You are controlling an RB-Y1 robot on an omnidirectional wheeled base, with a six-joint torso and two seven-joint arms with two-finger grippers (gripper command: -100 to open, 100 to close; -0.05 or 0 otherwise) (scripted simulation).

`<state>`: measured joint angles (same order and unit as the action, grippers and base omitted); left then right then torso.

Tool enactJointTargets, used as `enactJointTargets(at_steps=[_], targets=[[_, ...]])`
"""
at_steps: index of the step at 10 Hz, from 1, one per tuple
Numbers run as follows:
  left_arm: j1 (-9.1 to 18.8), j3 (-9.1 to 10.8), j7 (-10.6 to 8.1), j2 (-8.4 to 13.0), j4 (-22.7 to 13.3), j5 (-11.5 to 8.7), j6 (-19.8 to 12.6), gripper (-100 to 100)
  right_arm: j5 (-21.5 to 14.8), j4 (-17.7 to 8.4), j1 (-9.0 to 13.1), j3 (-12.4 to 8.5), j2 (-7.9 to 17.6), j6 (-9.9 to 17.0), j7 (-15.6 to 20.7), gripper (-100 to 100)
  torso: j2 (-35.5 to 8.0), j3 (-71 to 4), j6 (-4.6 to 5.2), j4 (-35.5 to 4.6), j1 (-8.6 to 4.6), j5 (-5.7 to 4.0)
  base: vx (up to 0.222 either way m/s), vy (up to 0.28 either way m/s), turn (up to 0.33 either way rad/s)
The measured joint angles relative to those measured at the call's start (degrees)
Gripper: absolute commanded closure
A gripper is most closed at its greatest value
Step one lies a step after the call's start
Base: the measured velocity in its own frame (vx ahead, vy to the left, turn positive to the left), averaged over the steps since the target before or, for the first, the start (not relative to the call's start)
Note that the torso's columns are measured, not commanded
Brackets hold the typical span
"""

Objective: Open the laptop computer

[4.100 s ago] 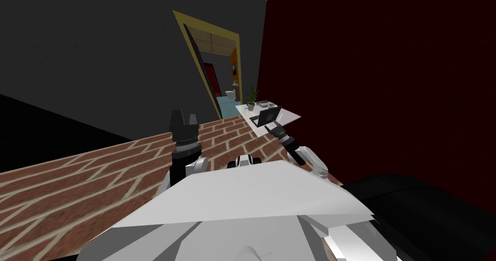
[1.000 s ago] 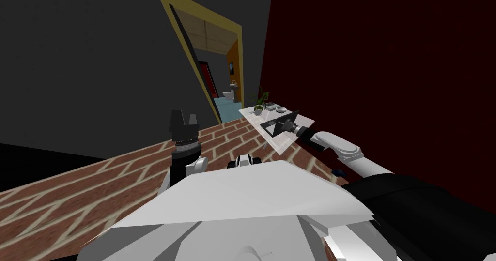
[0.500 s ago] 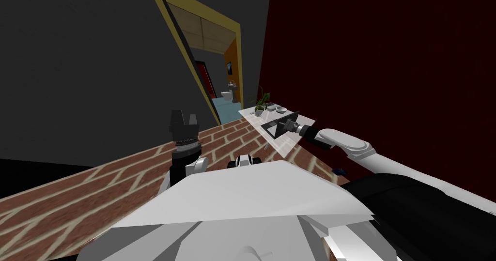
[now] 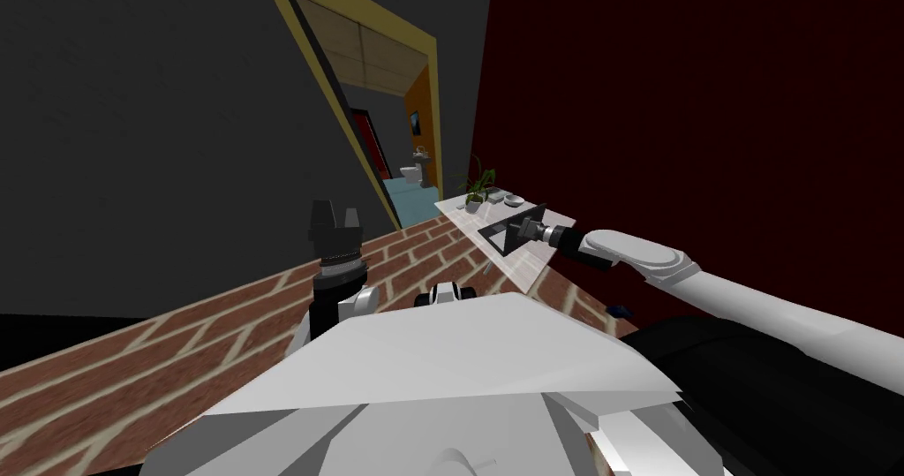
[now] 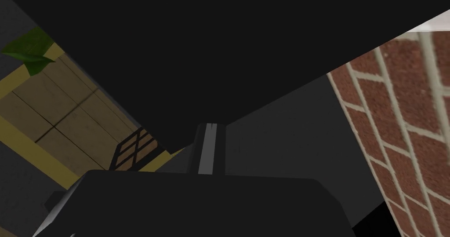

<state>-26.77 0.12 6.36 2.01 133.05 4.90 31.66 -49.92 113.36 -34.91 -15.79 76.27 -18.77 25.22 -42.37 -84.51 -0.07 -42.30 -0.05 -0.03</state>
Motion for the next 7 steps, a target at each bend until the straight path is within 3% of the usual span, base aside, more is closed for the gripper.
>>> enactJointTargets(at_steps=[7], targets=[[0.00,0.00,0.00,0.00,0.00,0.00,0.00,0,5.50,-5.15,1.19,-1.81,1.33,-0.21,-6.25,-100,0.09,-0.06,0.08,0.02,0.04,0.02,0.029,0.078,-0.037]])
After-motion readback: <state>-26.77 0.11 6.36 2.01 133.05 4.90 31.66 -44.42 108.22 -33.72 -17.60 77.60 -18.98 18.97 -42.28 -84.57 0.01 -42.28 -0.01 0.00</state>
